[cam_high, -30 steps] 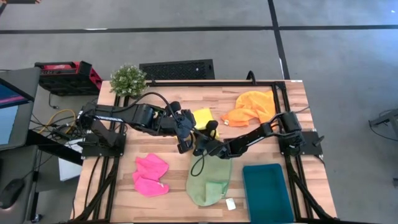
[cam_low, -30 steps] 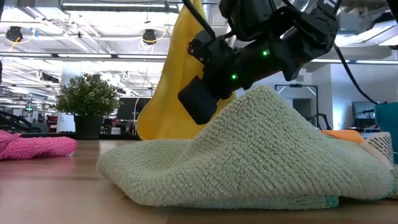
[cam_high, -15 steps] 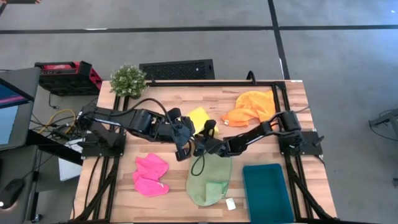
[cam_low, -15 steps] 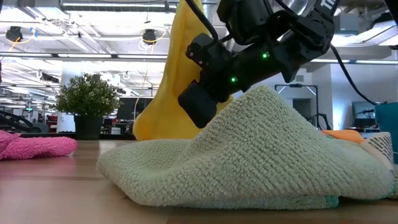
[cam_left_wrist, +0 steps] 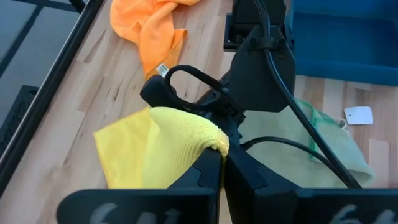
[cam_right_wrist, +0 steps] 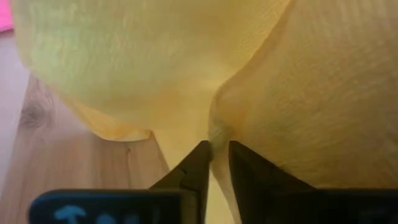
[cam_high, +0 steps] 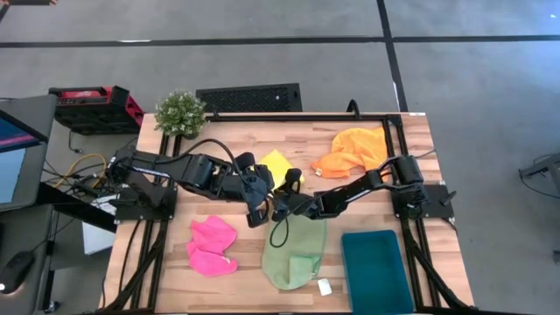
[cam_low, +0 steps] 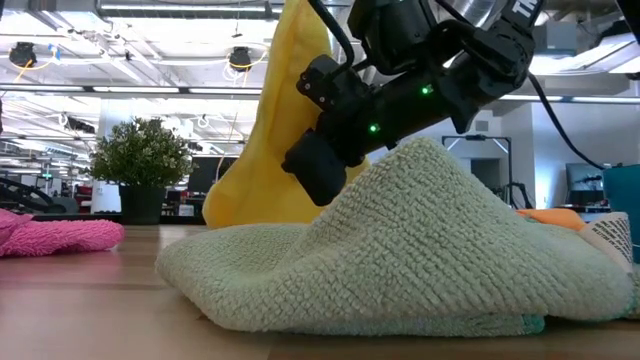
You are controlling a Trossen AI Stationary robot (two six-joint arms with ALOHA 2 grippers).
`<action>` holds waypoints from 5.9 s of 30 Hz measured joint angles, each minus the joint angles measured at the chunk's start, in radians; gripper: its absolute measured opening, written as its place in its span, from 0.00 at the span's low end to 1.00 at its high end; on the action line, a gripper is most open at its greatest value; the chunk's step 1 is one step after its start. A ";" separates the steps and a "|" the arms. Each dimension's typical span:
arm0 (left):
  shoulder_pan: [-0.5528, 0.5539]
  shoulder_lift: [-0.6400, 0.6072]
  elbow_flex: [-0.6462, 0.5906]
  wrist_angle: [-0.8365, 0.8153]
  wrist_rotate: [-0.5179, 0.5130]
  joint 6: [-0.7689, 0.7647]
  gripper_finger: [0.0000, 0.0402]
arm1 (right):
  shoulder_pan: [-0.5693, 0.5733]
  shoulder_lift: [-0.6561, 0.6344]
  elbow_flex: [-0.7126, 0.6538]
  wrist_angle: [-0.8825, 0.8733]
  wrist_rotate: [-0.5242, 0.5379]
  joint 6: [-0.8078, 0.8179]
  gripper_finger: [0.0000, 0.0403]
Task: Fold microfiber towels
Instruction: Fold the yellow microfiber towel
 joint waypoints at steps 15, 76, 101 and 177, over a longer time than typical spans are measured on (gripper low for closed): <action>0.000 0.000 0.000 -0.074 -0.004 -0.042 0.00 | 0.044 -0.033 -0.002 -0.099 -0.043 -0.050 0.01; 0.407 0.000 -0.067 -0.339 -0.966 -0.030 0.00 | -0.335 -0.806 0.000 -0.538 0.038 -0.222 0.00; 0.229 0.007 -0.031 -0.418 -0.621 -0.097 0.00 | -0.190 -0.806 0.000 -1.015 0.040 0.154 0.00; 0.052 0.456 -0.259 -0.418 -0.261 -0.775 0.00 | -0.280 -0.500 -0.276 -0.642 -0.218 0.259 0.00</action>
